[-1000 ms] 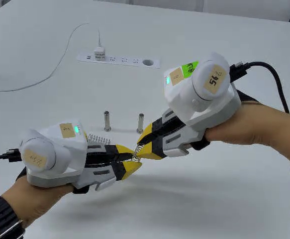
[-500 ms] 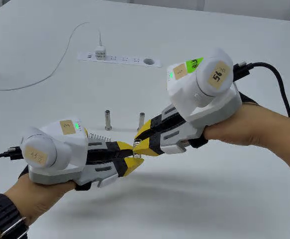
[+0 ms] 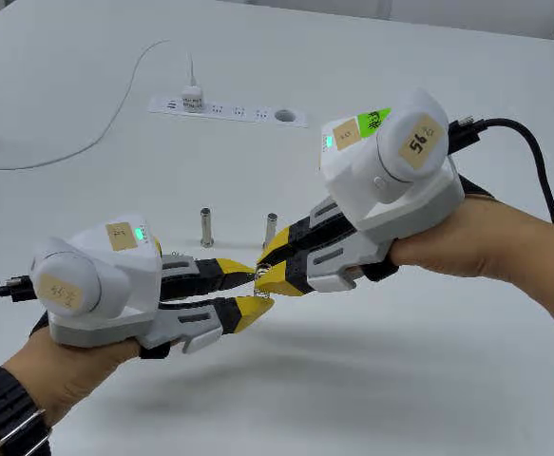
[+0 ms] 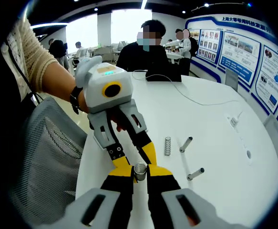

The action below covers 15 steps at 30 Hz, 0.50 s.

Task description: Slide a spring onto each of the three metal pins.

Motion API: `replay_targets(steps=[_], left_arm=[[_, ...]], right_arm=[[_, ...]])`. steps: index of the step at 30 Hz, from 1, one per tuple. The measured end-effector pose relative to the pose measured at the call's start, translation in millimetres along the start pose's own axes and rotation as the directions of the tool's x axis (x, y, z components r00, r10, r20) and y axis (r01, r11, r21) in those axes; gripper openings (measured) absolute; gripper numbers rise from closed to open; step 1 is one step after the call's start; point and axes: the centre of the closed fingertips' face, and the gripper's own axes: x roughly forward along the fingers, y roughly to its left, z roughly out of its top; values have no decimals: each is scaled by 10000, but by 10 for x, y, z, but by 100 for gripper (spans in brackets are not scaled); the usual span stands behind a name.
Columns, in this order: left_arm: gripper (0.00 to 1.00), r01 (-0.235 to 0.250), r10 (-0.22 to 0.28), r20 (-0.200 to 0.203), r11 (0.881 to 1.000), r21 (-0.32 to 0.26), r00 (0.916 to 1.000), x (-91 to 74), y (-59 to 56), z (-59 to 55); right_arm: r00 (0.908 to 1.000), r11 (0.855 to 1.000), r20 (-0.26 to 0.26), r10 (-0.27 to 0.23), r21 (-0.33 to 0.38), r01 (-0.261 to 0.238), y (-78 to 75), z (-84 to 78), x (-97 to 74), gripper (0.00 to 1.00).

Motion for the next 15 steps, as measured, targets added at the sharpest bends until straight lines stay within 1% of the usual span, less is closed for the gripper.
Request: replay_targets(steps=[9,14,15], left_arm=[[27,-263,266,132,9995,-190,9996,-77,49,27],[31,-456,462,182,9985,-286,9988,-121,84,24],[33,-554,559,152,9980,-300,9983,-131,107,13]], right_arm=[[10000,10000,8,-64,38,64,-4,10,-16,11],[9999,9999,27,-106,86,105,-7,14,-25,11],[9999,9999,28,-116,78,116,-6,15,-25,11]])
